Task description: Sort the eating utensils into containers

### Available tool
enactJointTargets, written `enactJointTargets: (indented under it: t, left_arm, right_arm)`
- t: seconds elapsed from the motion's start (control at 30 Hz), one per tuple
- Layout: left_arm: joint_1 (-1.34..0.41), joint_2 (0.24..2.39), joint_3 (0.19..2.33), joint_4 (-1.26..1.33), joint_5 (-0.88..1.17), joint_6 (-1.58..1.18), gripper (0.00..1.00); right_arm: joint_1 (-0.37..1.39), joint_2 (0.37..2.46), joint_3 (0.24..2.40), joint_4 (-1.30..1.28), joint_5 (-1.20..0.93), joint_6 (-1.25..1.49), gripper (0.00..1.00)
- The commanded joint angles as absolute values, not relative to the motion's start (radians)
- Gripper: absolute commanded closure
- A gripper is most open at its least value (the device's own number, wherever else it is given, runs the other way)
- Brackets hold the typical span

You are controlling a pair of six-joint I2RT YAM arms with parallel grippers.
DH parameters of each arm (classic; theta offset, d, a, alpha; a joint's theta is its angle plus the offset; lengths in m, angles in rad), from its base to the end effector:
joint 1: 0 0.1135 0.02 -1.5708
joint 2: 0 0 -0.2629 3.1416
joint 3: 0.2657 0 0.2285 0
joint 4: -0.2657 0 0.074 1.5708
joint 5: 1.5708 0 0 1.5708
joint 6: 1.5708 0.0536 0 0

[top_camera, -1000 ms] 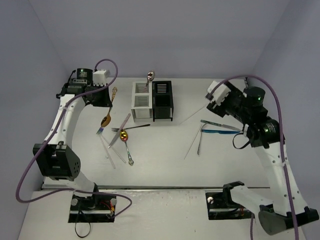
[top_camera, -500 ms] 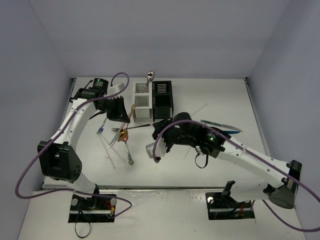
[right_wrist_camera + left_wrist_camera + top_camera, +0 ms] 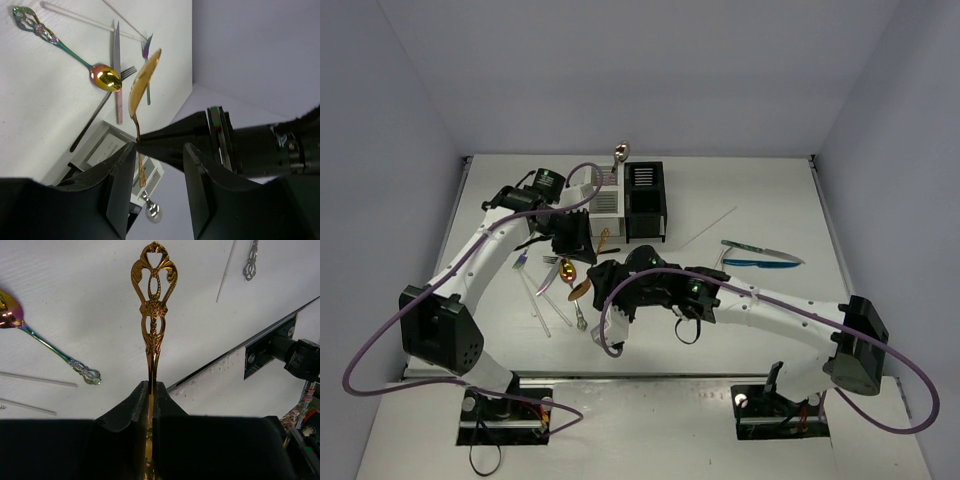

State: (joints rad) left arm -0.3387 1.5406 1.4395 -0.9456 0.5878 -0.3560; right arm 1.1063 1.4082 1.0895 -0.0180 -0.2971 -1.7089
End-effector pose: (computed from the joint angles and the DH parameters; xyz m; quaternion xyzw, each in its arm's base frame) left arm 0.2701 -0.1267 0.3110 0.0671 0.9251 -0.3475 0.1379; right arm 0.1310 0.2966 0.3194 -0.8098 0.0466 -0.0546 0.5823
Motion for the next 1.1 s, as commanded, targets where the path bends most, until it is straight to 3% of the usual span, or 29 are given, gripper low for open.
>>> enactJointTargets:
  t: [0.0,0.53,0.77,0.9,1.07]
  left_arm:
    - [-0.354,1.487,1.469,-0.941,0.573,-0.396,1.0]
    - [-0.371,1.441,1.476,-0.969,0.538,-0.378,1.0]
    - [-0.381,1.41,1.461,-0.976,0.511,-0.369,1.0]
    - [-0.39,1.39,1.451,-0.98,0.489,-0.365,1.0]
    - [-0.391,1.372,1.429,-0.984,0.481,-0.356,0.98]
  right_arm:
    - [1.131,1.434,1.105,0.093,-0.301,-1.787,0.58]
    - [1.134,1.538,1.147,0.094,-0.231,-1.807,0.64]
    - [1.133,1.566,1.169,0.098,-0.202,-1.804,0.8]
    - [1.132,1.578,1.18,0.102,-0.186,-1.804,0.84]
    - [1.132,1.583,1.186,0.114,-0.186,-1.805,1.0]
